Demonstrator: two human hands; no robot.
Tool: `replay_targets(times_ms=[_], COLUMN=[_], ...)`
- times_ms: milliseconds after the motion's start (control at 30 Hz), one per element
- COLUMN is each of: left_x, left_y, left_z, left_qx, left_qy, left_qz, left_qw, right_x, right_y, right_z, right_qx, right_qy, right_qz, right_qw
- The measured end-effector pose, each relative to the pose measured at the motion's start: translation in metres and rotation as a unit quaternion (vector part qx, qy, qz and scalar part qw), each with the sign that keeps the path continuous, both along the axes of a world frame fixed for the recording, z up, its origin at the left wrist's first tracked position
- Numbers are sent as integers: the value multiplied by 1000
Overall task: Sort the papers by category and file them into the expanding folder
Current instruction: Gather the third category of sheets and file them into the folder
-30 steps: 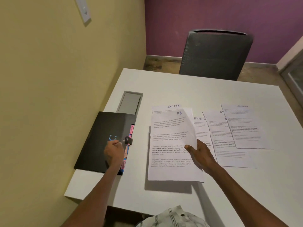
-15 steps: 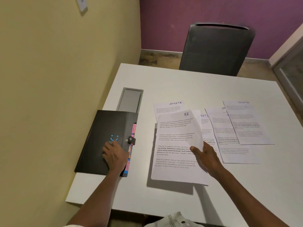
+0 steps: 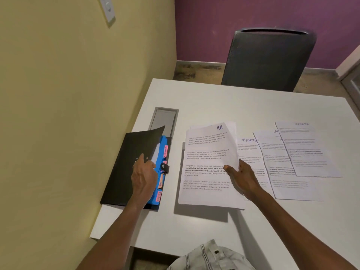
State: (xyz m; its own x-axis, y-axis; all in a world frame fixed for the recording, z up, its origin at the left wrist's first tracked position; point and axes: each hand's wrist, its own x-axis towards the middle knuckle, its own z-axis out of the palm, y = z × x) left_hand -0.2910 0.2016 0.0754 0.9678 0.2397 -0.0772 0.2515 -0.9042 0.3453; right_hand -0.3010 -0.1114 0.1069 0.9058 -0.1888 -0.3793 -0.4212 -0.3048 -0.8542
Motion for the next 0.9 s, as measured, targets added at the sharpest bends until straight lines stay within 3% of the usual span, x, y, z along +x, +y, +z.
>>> replay_targets(times_ms=[133, 233, 467, 633, 767, 833, 900], left_x=[6, 11, 11, 3, 5, 5, 3], left_y=[16, 25, 33, 31, 34, 35, 34], left_z=[13, 16, 12, 15, 10, 6, 3], left_qx=[7, 63, 62, 144, 52, 44, 90], left_qy=[-5, 4, 2, -31, -56, -63, -5], left_qz=[0, -10, -5, -88, -73, -57, -60], left_qw=[1000, 998, 998, 985, 994, 995, 994], right_x=[12, 19, 31, 35, 36, 37, 38], right_y=[11, 18, 26, 25, 26, 26, 26], right_z=[3, 3, 8, 1, 0, 1, 1], right_qx=[-4, 10, 17, 16, 10, 6, 2], right_qy=[-9, -16, -30, -23, -18, -17, -17], right_qz=[11, 20, 25, 23, 28, 27, 31], right_qw=[1000, 1000, 999, 999, 999, 999, 999])
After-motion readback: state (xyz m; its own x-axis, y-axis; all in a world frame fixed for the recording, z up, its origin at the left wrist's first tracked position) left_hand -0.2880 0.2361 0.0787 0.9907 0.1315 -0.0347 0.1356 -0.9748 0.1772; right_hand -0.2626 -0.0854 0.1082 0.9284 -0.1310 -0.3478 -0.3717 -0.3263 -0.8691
